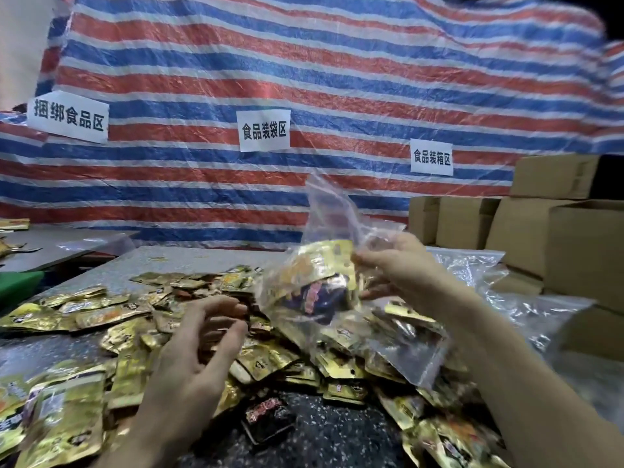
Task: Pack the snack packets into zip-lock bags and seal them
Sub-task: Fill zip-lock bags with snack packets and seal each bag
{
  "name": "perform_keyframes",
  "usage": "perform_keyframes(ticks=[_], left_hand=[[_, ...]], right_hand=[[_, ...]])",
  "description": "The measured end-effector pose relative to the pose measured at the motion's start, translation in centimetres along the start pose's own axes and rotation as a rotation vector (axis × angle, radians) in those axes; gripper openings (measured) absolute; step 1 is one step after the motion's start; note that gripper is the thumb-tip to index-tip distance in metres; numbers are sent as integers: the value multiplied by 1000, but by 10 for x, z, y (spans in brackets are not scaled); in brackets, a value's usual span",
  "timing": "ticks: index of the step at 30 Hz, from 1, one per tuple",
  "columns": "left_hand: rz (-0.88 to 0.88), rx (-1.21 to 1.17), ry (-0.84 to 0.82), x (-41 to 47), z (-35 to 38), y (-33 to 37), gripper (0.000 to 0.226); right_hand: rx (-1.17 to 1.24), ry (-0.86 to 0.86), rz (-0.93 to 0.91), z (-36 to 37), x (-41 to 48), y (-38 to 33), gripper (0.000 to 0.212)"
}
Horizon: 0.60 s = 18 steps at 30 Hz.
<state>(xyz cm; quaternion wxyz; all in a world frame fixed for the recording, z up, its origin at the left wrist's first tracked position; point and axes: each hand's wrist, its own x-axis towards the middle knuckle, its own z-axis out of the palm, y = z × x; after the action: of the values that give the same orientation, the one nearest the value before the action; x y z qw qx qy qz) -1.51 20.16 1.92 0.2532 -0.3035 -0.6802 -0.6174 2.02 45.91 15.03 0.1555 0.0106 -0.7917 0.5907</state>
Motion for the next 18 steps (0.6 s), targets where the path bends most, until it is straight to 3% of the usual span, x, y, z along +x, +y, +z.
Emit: perform_keyframes(ticks=[6, 7, 9, 11, 14, 18], left_hand=[[91, 212, -190, -12, 18, -12, 26], [113, 239, -214, -14, 20, -15, 27], [144, 281, -244, -17, 24, -20, 36], [141, 292, -258, -18, 26, -23, 42], [112, 288, -293, -13, 27, -24, 44], [183, 332, -299, -18, 26, -12, 23]], right_hand=[[260, 501, 15, -66, 23, -6, 8], [181, 582, 35, -74, 28, 2, 11], [-345, 695, 150, -86, 34, 24, 4], [-780, 722, 260, -90, 35, 41, 15], [-897, 777, 292, -88, 38, 47, 39], [-967, 747, 298, -85, 44, 41, 38]])
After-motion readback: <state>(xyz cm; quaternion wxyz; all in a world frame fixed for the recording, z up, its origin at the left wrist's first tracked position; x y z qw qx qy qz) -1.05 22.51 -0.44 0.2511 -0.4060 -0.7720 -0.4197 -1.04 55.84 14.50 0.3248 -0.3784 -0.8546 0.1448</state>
